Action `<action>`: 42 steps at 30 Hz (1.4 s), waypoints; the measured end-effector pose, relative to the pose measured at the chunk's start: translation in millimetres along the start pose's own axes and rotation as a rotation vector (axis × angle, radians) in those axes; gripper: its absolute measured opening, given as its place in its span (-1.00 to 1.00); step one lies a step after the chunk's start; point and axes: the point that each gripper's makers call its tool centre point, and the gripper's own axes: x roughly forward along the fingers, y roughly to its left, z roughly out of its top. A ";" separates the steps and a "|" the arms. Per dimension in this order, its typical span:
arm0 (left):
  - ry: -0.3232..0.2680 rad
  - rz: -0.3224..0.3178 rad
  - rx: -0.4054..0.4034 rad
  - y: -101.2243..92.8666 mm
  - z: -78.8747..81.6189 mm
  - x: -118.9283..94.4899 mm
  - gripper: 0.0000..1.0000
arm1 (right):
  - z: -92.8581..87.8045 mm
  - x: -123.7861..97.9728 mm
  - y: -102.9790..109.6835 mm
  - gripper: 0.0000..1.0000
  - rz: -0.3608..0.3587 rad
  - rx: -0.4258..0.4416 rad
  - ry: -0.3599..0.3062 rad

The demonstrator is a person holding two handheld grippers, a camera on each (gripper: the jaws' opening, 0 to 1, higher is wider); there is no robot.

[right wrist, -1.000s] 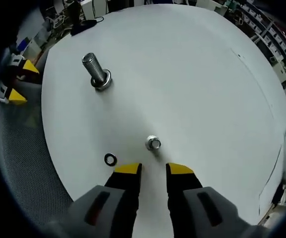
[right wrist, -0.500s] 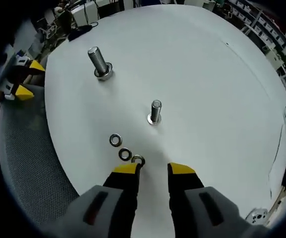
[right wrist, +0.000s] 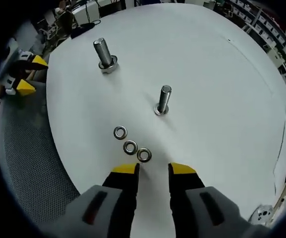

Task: Place the washer onto the threaded stud by aligning its center hole with the stud, sliding it down to the base, and recovering from edge contact or off-axis alignment until the washer reaches the visible bottom stop.

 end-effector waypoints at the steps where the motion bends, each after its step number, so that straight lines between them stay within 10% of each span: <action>1: 0.000 0.001 0.000 0.2 0.1 0.0 -0.45 | 1.0 1.7 1.5 -0.48 0.007 0.001 0.001; 42: -0.008 0.020 0.009 2.2 1.7 -1.1 -0.46 | 12.7 9.8 -3.3 -0.64 0.012 -0.083 0.061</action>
